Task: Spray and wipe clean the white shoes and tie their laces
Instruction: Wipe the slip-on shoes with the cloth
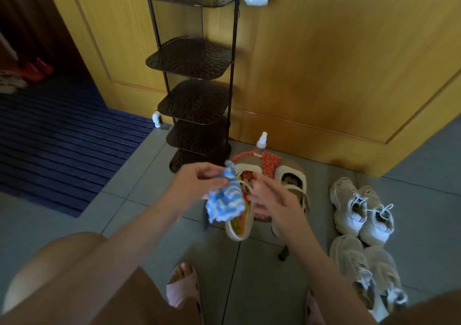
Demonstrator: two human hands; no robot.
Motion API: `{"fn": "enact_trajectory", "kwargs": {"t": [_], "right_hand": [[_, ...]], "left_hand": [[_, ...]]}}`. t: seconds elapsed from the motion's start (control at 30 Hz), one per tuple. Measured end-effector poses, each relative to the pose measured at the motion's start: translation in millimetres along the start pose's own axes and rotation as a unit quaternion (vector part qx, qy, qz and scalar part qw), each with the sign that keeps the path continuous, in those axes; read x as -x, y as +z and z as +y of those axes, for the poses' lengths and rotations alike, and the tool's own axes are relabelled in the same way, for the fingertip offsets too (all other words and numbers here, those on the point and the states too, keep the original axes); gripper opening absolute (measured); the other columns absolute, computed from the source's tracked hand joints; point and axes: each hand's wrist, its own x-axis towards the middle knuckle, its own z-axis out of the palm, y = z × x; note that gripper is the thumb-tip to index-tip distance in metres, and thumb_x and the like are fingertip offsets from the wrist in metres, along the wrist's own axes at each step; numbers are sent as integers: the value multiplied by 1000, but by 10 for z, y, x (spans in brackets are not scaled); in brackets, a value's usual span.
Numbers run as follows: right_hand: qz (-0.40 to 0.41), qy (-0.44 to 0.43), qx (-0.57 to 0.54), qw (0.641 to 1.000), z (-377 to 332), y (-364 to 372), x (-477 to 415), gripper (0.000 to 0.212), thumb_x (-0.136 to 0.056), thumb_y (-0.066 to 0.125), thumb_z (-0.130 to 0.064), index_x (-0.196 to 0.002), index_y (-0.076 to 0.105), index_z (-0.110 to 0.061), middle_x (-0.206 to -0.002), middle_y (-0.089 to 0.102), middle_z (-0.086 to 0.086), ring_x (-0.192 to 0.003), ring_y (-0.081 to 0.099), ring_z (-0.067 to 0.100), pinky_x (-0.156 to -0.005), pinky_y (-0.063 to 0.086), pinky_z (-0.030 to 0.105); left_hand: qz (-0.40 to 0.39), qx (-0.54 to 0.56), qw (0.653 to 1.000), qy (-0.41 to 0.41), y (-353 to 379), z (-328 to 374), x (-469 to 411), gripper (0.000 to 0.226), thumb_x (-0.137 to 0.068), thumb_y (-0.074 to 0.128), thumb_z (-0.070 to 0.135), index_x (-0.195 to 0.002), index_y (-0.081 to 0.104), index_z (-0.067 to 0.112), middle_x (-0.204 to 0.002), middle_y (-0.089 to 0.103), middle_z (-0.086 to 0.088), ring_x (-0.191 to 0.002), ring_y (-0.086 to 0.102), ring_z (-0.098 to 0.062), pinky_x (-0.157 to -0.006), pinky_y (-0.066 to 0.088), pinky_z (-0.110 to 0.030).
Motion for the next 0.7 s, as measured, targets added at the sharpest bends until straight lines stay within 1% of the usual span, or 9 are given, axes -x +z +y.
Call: {"fn": "enact_trajectory", "kwargs": {"t": [0.07,0.13,0.23,0.3,0.37,0.47,0.53,0.6,0.7], "right_hand": [[-37,-31,-45,998,-4,50,176,43,-82,63,-26,-122,54,-34,-115,64,-23,-109,60,1,-87,54,25],[-29,-55,-56,997,48,76,276,50,-82,66,-9,-127,54,-27,-119,63,-20,-109,60,0,-83,53,19],[70,-55,-58,994,168,-4,320,38,-79,70,-2,-110,67,-24,-107,70,-13,-98,66,4,-75,54,18],[135,-22,-91,986,281,-124,334,26,-79,71,-4,-100,71,-19,-101,73,-5,-91,68,8,-68,55,17],[187,10,-103,977,450,-227,370,20,-80,71,-8,-97,71,-16,-103,71,4,-91,69,16,-68,57,21],[223,48,-114,967,736,-219,433,18,-81,69,-6,-94,65,-17,-103,67,10,-91,67,23,-66,57,21],[228,52,-131,963,879,-153,464,22,-81,68,-2,-94,61,-19,-106,65,10,-94,66,24,-66,56,20],[233,40,-118,964,947,-103,476,26,-83,67,-2,-96,59,-23,-109,62,4,-98,64,20,-68,55,19],[243,15,-104,964,991,-72,480,31,-84,66,-3,-100,55,-27,-108,60,-1,-99,62,16,-71,55,21]], "left_hand": [[2,17,1000,7,183,-86,89,18,-79,68,0,-95,64,8,-88,61,-3,-70,64,-8,-61,53,-18],[-17,25,1000,-2,335,-111,133,19,-80,69,4,-98,63,7,-94,59,-5,-82,63,-16,-72,56,-27],[-64,40,997,-5,433,-92,148,9,-87,62,9,-95,64,12,-98,61,-7,-77,66,-9,-68,58,-25],[-76,-78,992,58,388,-148,146,13,-89,60,14,-98,64,23,-106,59,-2,-88,63,-6,-79,56,-27],[-110,-297,936,151,259,-267,121,32,-85,65,24,-115,59,32,-122,50,10,-114,47,-3,-100,40,-24],[-208,-489,828,180,155,-471,69,68,-76,73,34,-136,41,33,-138,36,16,-132,21,-1,-109,18,-19],[-203,-569,771,201,192,-585,13,75,-73,74,38,-138,38,30,-141,36,12,-135,22,-8,-112,22,-26],[-170,-606,732,262,255,-653,-39,67,-70,76,38,-130,48,27,-135,46,7,-132,31,-14,-108,29,-30],[-149,-630,681,343,267,-721,-80,56,-53,85,42,-103,62,28,-109,62,7,-109,56,-17,-88,48,-30]]}}
